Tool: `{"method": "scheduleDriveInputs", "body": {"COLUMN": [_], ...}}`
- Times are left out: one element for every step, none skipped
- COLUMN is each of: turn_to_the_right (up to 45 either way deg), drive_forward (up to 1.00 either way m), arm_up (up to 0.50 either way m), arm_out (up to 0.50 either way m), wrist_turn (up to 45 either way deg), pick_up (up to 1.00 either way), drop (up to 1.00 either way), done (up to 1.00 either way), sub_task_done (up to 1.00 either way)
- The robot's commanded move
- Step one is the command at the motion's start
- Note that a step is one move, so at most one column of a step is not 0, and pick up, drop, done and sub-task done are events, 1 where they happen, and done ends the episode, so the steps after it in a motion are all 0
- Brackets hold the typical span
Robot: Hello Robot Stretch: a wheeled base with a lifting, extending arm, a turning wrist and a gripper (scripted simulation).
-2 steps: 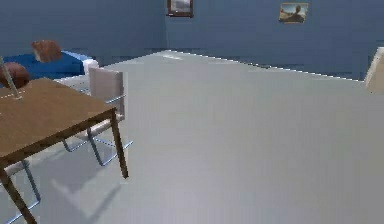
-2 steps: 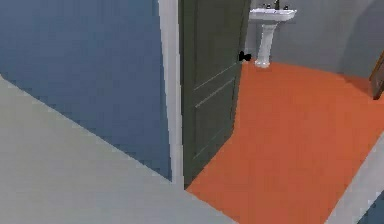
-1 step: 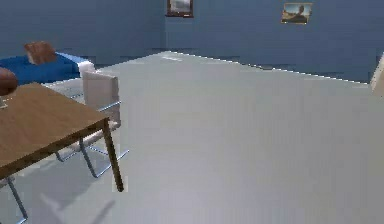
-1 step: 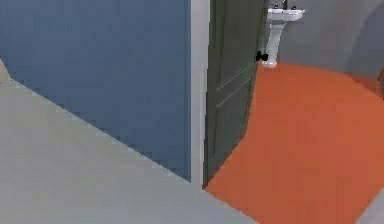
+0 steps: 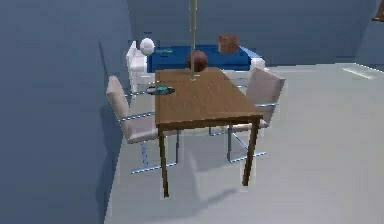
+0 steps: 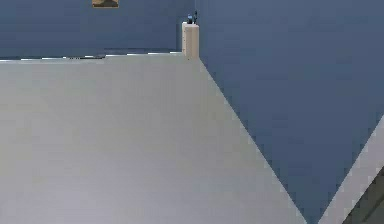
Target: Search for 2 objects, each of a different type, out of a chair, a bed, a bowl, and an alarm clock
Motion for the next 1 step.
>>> {"method": "scheduleDriveInputs", "body": {"turn_to_the_right": [-6.0], "drive_forward": [0.00], "arm_up": [0.00], "arm_out": [0.00], "wrist_turn": [0.0], "pick_up": [0.00], "drop": [0.00], "done": [0.00], "sub_task_done": [0.00]}}
